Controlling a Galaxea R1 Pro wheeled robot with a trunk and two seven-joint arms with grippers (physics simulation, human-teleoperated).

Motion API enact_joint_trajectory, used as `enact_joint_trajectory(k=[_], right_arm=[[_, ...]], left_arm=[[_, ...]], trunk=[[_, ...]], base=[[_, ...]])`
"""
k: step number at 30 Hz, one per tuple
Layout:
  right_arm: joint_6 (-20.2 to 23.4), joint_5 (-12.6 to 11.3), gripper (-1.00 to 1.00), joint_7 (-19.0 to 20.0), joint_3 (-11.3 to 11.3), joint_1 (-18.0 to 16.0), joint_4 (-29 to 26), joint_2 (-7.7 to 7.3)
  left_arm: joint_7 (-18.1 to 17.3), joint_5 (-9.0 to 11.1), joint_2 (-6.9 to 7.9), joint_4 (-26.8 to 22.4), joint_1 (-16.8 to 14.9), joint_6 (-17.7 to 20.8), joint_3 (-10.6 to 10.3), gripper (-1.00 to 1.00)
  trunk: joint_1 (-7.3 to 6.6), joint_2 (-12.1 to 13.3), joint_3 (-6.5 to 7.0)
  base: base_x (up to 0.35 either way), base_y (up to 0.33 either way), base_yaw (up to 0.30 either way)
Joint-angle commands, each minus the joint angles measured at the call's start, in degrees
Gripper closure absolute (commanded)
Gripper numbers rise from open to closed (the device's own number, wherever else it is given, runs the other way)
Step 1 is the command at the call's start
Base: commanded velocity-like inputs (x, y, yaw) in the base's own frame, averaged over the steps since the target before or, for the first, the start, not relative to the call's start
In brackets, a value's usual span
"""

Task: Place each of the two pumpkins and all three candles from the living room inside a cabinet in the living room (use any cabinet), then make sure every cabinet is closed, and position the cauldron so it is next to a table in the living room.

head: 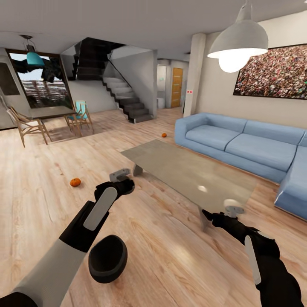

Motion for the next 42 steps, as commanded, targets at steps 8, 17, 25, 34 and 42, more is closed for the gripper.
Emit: enact_joint_trajectory(k=[8,17,25,34,42], right_arm=[[0.0,0.0,-1.0,0.1,0.5,0.0,0.1,0.0],[0.1,0.5,-1.0,0.0,2.3,0.0,0.3,0.0],[0.0,3.5,-1.0,0.0,2.3,0.0,0.4,0.09],[0.0,3.6,-1.0,0.0,2.3,0.0,0.4,0.09],[0.0,3.6,-1.0,0.0,2.3,0.0,0.5,0.09]], left_arm=[[0.1,-0.1,-0.03,0.0,0.0,0.0,0.0,1.0],[0.1,0.1,-0.17,0.1,0.0,0.0,0.0,1.0],[0.1,0.1,-0.17,0.1,0.0,0.0,-0.1,1.0],[0.1,0.1,-0.26,0.1,0.0,0.0,-0.1,1.0],[0.1,0.1,-0.26,0.1,0.0,-0.1,-0.1,1.0]], trunk=[[0.0,0.0,0.0],[0.0,0.0,0.0],[0.0,0.0,0.0],[0.0,0.0,0.0],[0.0,0.0,0.0]], base=[[0.0,0.0,0.288],[0.0,0.0,0.288],[0.0,0.0,0.288],[0.0,0.0,0.288],[0.0,0.0,0.288]])
